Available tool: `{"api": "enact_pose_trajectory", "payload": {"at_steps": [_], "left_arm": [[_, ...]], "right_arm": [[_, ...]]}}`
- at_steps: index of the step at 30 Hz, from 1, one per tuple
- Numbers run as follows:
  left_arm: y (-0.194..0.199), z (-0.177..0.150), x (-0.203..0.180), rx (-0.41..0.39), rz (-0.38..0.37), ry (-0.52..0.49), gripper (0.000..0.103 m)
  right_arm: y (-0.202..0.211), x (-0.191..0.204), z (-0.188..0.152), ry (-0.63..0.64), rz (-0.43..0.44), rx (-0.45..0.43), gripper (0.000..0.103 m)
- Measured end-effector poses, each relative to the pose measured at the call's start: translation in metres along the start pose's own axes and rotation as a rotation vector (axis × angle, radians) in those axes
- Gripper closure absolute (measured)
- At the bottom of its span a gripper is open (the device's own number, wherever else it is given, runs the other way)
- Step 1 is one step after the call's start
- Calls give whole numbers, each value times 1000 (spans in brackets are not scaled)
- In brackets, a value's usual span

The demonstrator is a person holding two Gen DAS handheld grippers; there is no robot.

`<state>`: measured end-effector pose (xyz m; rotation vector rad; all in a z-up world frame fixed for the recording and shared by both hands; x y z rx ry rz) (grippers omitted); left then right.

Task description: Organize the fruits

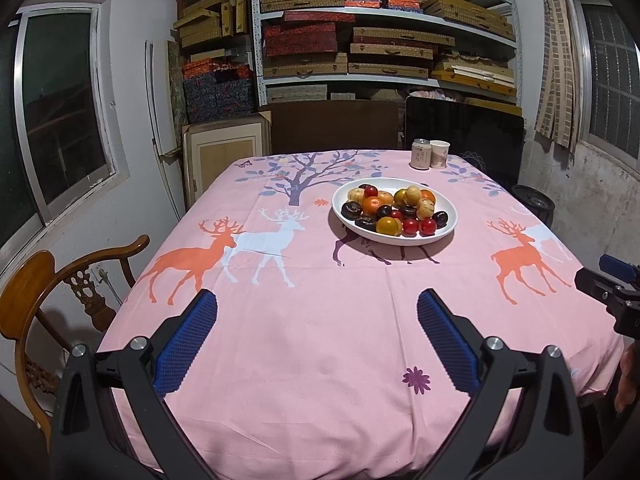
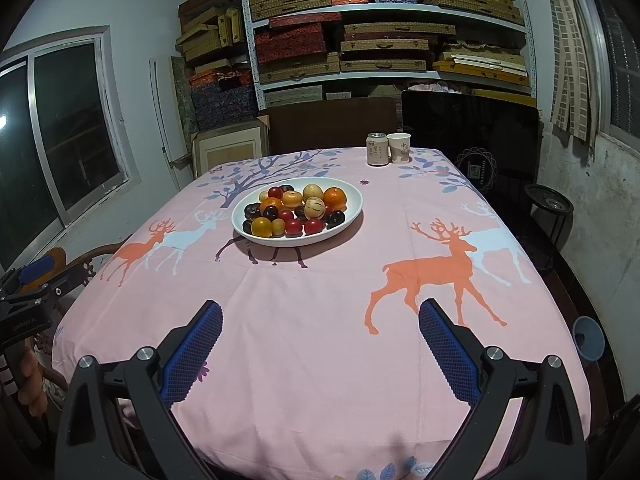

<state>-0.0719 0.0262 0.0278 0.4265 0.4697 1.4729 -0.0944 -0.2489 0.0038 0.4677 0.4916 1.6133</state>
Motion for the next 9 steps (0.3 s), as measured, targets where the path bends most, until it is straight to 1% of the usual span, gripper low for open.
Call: {"api": "enact_pose_trajectory", "payload": {"at_steps": [2,4,7,9], "left_arm": [[-2,-1,-1,20,-16,-8,5],[-3,-3,-3,29,-16,-18,5],[0,-3,-4,9,7,-30,5],[1,-2,-4,6,6,-27,5]], "right_arm": [[0,0,0,2,-1,-1,4],[0,0,0,1,0,-1,4],[0,-2,0,2,-6,0,4],[0,-4,0,-1,-8,1,4]]}}
Point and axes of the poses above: each gripper's, at about its wrist camera, not at the fingertips, and y roughly against the way its jaws point, x to its left, z to its top, the point moved 3 cm from there along -y, roughly the way its jaws point, and after that the axes turned 7 degrees about y, right-handed, at the moved point
